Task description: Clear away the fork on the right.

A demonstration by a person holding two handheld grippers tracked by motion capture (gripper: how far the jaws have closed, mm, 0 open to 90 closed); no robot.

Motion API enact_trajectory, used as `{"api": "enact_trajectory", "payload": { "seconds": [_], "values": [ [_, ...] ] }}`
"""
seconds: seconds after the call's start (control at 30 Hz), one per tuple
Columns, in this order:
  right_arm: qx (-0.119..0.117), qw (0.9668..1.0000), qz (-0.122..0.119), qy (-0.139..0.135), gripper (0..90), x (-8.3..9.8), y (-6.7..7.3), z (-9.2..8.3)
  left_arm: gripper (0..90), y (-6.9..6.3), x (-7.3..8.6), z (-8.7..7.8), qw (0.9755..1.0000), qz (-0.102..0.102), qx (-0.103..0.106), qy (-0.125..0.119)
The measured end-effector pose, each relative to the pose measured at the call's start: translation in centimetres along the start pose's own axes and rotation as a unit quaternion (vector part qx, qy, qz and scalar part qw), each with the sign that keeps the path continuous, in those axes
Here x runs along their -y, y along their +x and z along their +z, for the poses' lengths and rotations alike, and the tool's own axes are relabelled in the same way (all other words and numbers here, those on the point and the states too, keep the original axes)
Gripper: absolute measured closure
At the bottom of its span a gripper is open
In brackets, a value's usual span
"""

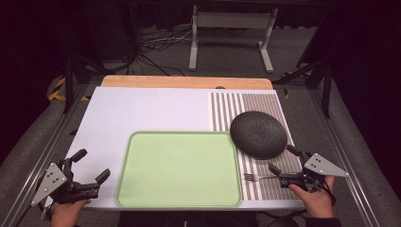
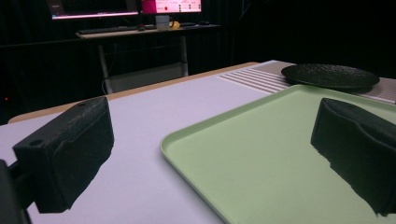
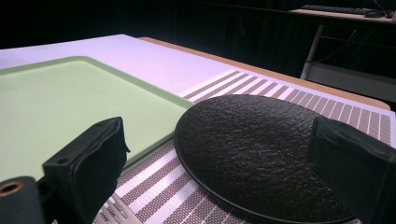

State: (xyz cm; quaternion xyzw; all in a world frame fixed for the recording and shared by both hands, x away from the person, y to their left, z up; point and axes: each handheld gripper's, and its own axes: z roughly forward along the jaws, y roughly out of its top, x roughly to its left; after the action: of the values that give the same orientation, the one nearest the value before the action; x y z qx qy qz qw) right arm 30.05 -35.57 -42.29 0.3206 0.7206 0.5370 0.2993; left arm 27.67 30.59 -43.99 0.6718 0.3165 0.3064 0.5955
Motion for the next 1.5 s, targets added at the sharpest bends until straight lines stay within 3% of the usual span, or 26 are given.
{"api": "enact_trajectory", "payload": {
  "seconds": [0.1,0.17,0.3,0.73,0.83,1.03,1.3,1.37,1.5],
  "values": [
    [-0.005,0.9999,0.009,-0.003,4.9,-0.1,0.1,0.0,0.0,0.0,0.0,0.0,1.0000,0.001,0.000,-0.001],
    [-0.014,0.9995,0.018,-0.020,4.9,-0.4,0.1,-0.2,0.0,0.0,0.0,0.0,1.0000,0.000,0.000,-0.001],
    [-0.015,0.9994,0.019,-0.026,5.0,-0.7,0.2,-0.4,0.0,0.0,0.0,0.0,1.0000,0.000,-0.001,-0.001],
    [-0.017,0.9998,0.008,-0.011,3.5,-1.3,-0.1,0.0,0.0,0.0,0.0,0.1,1.0000,0.000,-0.003,0.003],
    [-0.023,0.9997,0.001,0.005,2.0,-2.8,-0.4,0.7,0.0,0.0,0.0,0.0,1.0000,0.001,-0.006,0.003],
    [-0.041,0.9982,-0.008,0.044,1.9,-3.5,-0.3,2.4,0.0,0.0,0.1,0.0,1.0000,-0.001,-0.007,0.003],
    [-0.061,0.9945,-0.023,0.082,2.7,-5.1,-0.5,3.2,0.0,0.0,0.0,0.0,1.0000,0.002,-0.006,0.003],
    [-0.070,0.9925,-0.031,0.096,3.5,-5.3,-0.5,3.4,0.0,0.0,0.0,0.0,1.0000,0.002,-0.006,0.003],
    [-0.092,0.9850,-0.046,0.139,4.9,-5.6,-0.5,3.9,0.0,0.0,0.0,0.0,1.0000,0.001,-0.005,0.002]
  ]
}}
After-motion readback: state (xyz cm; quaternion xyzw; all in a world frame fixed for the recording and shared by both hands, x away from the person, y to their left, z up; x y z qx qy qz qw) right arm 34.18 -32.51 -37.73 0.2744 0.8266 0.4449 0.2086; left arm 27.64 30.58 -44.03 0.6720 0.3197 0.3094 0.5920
